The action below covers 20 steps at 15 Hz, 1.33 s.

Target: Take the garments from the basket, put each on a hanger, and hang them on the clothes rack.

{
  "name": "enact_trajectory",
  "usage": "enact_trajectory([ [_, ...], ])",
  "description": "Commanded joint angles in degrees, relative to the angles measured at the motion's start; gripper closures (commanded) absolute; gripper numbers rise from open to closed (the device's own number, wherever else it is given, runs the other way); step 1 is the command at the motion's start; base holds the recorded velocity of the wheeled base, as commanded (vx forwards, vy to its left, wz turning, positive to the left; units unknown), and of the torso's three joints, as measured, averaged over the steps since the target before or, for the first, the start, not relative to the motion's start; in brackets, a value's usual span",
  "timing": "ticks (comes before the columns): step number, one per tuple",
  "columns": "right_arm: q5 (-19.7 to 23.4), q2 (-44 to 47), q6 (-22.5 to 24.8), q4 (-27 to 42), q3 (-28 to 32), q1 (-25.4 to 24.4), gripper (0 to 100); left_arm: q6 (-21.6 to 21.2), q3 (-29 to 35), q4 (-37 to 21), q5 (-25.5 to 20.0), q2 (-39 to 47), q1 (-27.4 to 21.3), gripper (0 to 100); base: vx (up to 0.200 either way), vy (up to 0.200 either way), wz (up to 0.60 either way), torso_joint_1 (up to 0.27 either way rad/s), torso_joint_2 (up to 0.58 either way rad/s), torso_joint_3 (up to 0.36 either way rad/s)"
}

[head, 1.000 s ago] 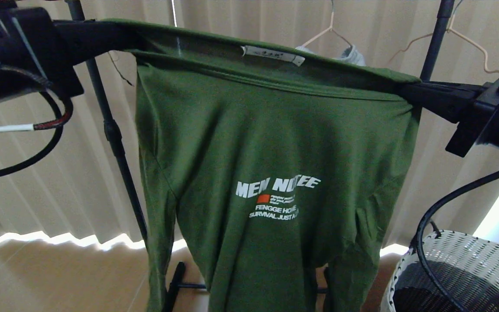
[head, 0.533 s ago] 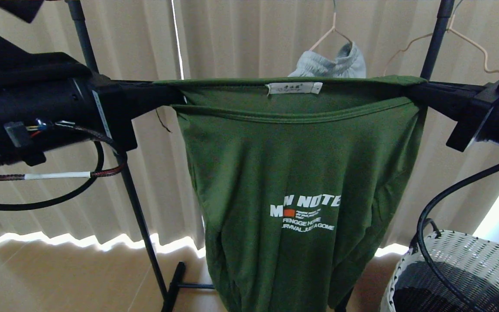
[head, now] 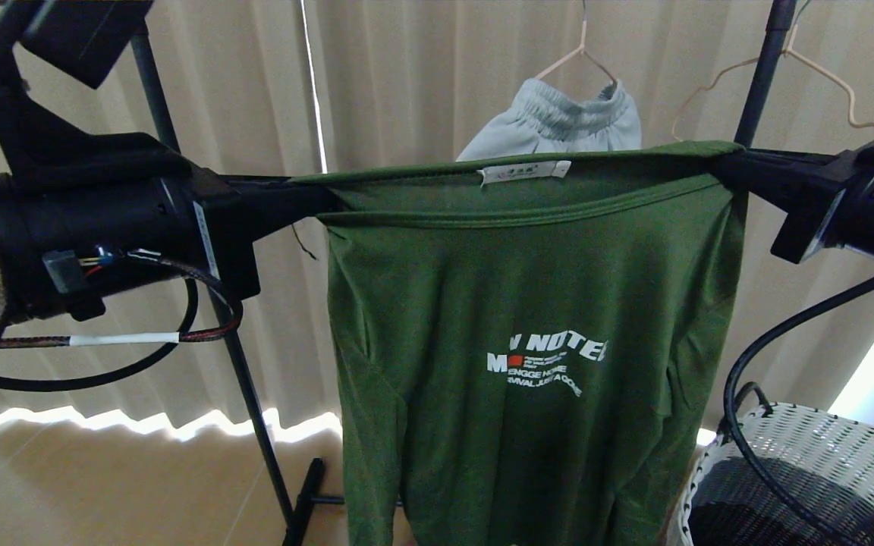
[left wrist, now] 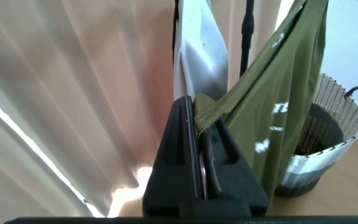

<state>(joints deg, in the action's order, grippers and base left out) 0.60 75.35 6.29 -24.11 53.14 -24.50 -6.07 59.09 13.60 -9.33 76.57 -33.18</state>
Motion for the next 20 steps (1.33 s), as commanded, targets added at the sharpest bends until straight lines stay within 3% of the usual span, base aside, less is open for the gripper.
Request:
enact_trajectory([
  [1, -0.07, 0.32, 0.04, -0.06, 0.12, -0.02, 100, 0.09, -0.03, 0.02, 0.01, 0.42, 0.05, 100, 0.000, 0.000, 0.00, 0.000, 0.00, 0.000],
  [5, -0.42, 4.37, -0.05, -0.23, 2.32, 1.74, 100, 1.24, -0.20, -0.42, -0.25, 0.25, -0.13, 100, 0.000, 0.000, 0.00, 0.000, 0.00, 0.000],
  [9, -0.25, 14.30, -1.10, -12.54, 5.66, 1.74, 100, 1.85, -2.93, -0.60, -2.80, -3.27, -2.68, 100, 0.000, 0.000, 0.00, 0.000, 0.00, 0.000],
  [11, -0.16, 16.85, -1.19, -14.82, 7.07, 1.56, 100, 1.50, -4.95, -0.42, -5.62, -5.20, -4.35, 100, 0.000, 0.000, 0.00, 0.000, 0.00, 0.000],
  [13, -0.07, 17.64, -1.46, -15.09, 8.38, 1.56, 100, 0.71, -6.35, -0.33, -7.64, -7.31, -5.58, 100, 0.000, 0.000, 0.00, 0.000, 0.00, 0.000],
  [20, -0.33, 17.02, -1.63, -15.00, 8.12, 1.48, 100, 0.71, -6.53, -0.16, -7.55, -7.49, -6.02, 100, 0.000, 0.000, 0.00, 0.000, 0.00, 0.000],
])
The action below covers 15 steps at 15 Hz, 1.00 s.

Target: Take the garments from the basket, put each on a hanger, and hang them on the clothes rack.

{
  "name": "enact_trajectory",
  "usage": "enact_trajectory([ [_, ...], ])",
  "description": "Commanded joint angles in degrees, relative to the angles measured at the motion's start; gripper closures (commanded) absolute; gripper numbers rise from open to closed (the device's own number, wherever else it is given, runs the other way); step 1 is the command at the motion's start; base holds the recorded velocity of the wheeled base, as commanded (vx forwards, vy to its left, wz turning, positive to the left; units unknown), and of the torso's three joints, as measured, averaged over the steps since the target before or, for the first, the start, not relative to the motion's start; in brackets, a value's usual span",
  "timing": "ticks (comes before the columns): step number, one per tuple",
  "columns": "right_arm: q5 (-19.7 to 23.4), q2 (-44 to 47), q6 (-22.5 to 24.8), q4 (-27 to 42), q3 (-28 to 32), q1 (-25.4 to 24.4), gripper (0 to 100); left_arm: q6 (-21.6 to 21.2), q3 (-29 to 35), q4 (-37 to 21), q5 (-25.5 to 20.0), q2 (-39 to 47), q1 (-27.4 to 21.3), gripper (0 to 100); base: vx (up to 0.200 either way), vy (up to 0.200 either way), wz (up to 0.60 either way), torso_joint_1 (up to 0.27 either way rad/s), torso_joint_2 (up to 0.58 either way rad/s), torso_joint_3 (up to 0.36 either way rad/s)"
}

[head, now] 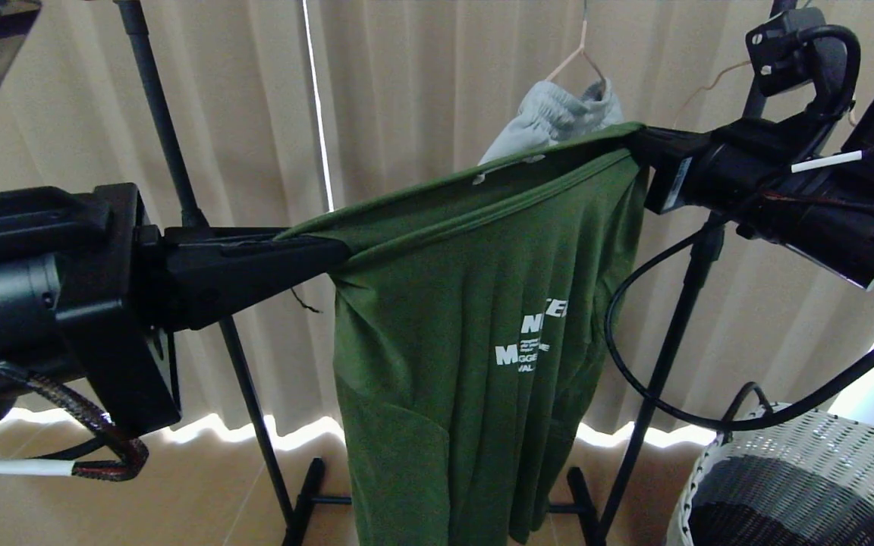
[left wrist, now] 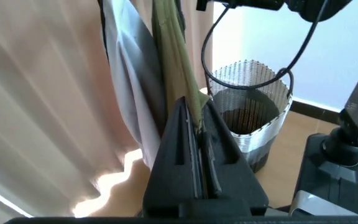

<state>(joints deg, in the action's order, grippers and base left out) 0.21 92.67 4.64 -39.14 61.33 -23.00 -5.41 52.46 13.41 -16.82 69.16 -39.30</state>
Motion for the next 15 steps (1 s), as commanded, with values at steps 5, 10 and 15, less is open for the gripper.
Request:
enact_trajectory([
  [5, -1.79, -5.92, 0.01, 0.74, -2.53, -0.90, 100, -3.64, 3.44, 0.21, 6.80, 5.46, 6.87, 100, 0.000, 0.000, 0.00, 0.000, 0.00, 0.000],
  [10, -1.44, -14.89, 0.01, 4.78, -8.60, -3.10, 100, -3.46, 15.66, 3.38, 22.10, 19.08, 7.84, 100, 0.000, 0.000, 0.00, 0.000, 0.00, 0.000],
  [15, -1.00, -24.21, -0.87, 12.34, -13.25, -8.90, 100, -4.61, 19.09, 6.81, 23.33, 26.12, 10.65, 100, 0.000, 0.000, 0.00, 0.000, 0.00, 0.000],
])
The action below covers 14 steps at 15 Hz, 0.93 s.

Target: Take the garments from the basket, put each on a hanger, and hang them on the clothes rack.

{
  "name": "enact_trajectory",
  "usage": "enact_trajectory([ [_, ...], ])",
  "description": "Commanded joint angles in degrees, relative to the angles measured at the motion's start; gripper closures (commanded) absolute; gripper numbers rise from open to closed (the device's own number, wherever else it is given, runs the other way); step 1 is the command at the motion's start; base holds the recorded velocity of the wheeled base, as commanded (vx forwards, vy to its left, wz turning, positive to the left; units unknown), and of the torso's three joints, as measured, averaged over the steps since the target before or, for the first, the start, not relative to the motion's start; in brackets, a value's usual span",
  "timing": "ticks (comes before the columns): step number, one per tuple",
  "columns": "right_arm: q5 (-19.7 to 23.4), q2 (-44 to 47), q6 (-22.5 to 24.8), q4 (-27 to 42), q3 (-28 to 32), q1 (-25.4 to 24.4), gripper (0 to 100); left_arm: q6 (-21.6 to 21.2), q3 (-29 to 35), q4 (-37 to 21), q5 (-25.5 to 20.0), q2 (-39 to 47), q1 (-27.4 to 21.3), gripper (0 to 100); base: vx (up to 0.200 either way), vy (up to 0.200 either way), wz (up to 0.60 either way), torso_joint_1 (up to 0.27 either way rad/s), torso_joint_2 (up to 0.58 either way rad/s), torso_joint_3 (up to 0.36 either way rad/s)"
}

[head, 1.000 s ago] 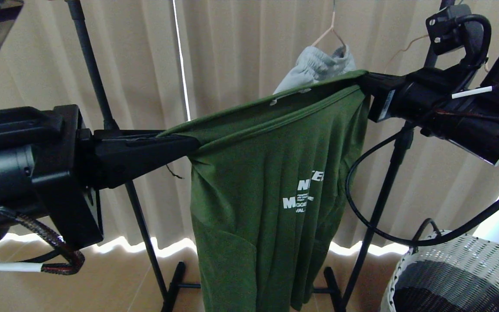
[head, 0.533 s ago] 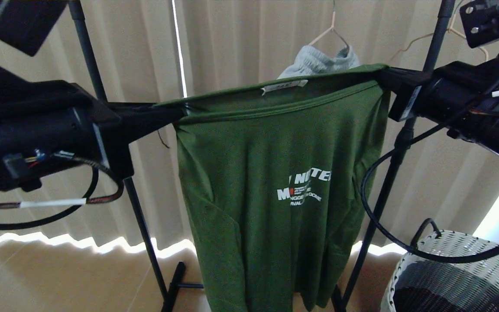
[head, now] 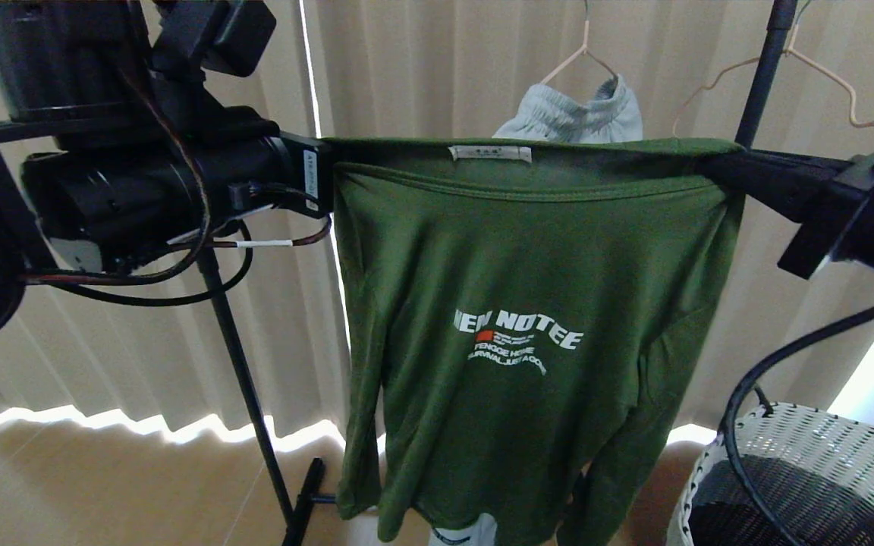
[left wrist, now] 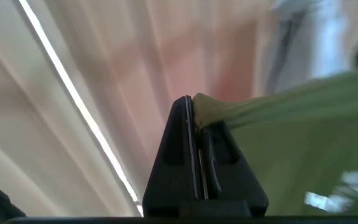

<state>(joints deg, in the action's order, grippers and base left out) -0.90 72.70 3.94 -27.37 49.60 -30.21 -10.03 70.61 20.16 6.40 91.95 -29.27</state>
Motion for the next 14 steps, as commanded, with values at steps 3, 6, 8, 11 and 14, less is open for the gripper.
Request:
enact_trajectory([
  [3, 0.11, -4.94, -0.25, 0.74, -2.76, -2.93, 100, -0.07, 1.46, 0.67, 0.10, 4.11, 0.62, 100, 0.000, 0.000, 0.00, 0.000, 0.00, 0.000],
  [6, 0.11, -4.41, -0.25, 0.65, -2.67, -2.93, 100, 0.01, 1.29, 0.67, 0.10, 4.02, 0.62, 100, 0.000, 0.000, 0.00, 0.000, 0.00, 0.000],
  [8, -0.06, -3.97, -0.25, 0.56, -2.58, -2.84, 100, 0.01, 0.94, 0.67, 0.10, 3.76, 0.62, 100, 0.000, 0.000, 0.00, 0.000, 0.00, 0.000],
  [11, -0.15, -1.51, -0.07, 0.03, -1.88, -1.70, 100, 0.01, -0.56, 0.58, 0.10, 1.65, 0.62, 100, 0.000, 0.000, 0.00, 0.000, 0.00, 0.000],
  [14, -0.15, 2.62, -0.07, -0.14, 0.93, 2.00, 100, 0.01, -3.72, 0.14, -0.16, -2.22, 0.62, 100, 0.000, 0.000, 0.00, 0.000, 0.00, 0.000],
])
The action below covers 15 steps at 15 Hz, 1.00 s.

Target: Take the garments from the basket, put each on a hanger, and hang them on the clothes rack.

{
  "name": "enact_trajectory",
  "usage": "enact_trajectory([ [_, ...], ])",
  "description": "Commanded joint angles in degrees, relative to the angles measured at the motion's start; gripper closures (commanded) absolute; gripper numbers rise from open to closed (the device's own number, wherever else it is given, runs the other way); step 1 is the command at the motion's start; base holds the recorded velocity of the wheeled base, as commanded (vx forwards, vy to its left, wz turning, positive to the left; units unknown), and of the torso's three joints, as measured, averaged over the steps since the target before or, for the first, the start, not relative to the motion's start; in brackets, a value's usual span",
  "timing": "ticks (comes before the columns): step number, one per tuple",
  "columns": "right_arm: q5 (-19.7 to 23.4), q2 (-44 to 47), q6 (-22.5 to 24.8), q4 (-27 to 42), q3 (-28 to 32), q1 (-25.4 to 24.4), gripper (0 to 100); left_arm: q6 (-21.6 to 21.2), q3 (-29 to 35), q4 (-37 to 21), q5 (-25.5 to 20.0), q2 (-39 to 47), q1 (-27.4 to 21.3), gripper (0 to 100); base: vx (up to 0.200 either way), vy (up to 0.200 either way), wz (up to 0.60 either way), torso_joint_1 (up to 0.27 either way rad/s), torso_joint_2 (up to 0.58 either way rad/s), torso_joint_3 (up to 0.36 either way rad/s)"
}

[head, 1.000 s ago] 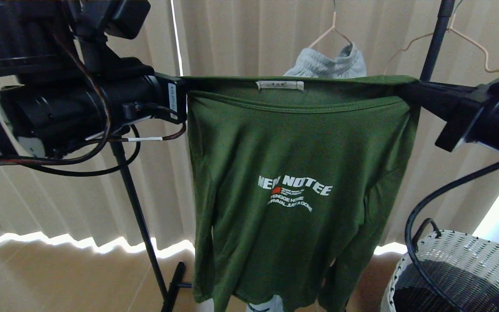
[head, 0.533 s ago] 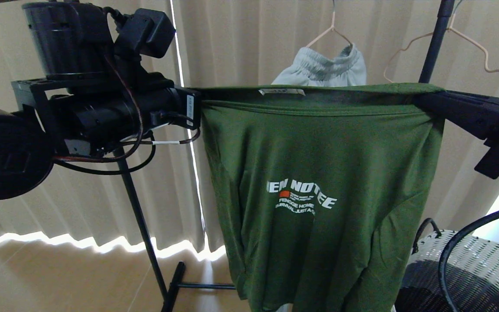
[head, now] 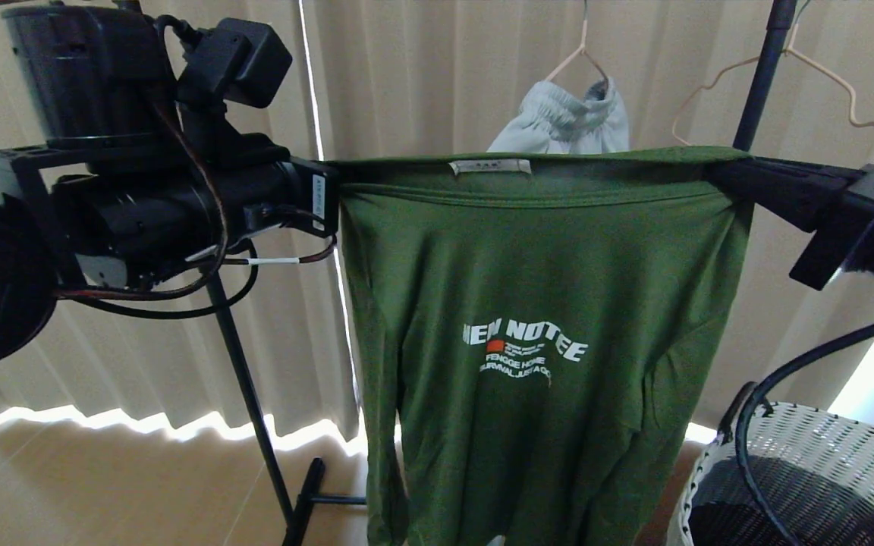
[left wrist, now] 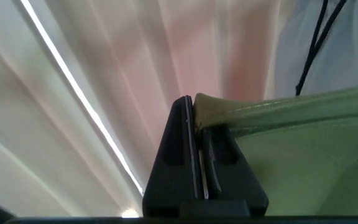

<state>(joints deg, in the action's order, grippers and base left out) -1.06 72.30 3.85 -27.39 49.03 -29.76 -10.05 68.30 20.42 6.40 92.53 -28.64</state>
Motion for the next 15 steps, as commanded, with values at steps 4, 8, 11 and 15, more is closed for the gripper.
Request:
enact_trajectory([
  [4, 0.01, 8.91, -0.25, -0.47, 6.69, 3.57, 100, -0.06, -6.52, -0.20, -0.60, -8.15, -0.54, 100, 0.000, 0.000, 0.00, 0.000, 0.00, 0.000],
  [8, -0.43, 14.71, -0.07, -7.06, 10.12, 3.74, 100, -0.06, -9.86, -2.58, -4.29, -13.69, -0.90, 100, 0.000, 0.000, 0.00, 0.000, 0.00, 0.000],
  [11, -0.43, 16.99, -0.07, -9.26, 10.82, 4.62, 100, -0.15, -11.44, -7.32, -11.06, -19.84, -2.57, 100, 0.000, 0.000, 0.00, 0.000, 0.00, 0.000],
  [15, -0.70, 15.94, 0.01, -8.91, 10.38, 4.62, 100, -0.24, -11.17, -7.32, -11.85, -18.70, -2.21, 100, 0.000, 0.000, 0.00, 0.000, 0.00, 0.000],
])
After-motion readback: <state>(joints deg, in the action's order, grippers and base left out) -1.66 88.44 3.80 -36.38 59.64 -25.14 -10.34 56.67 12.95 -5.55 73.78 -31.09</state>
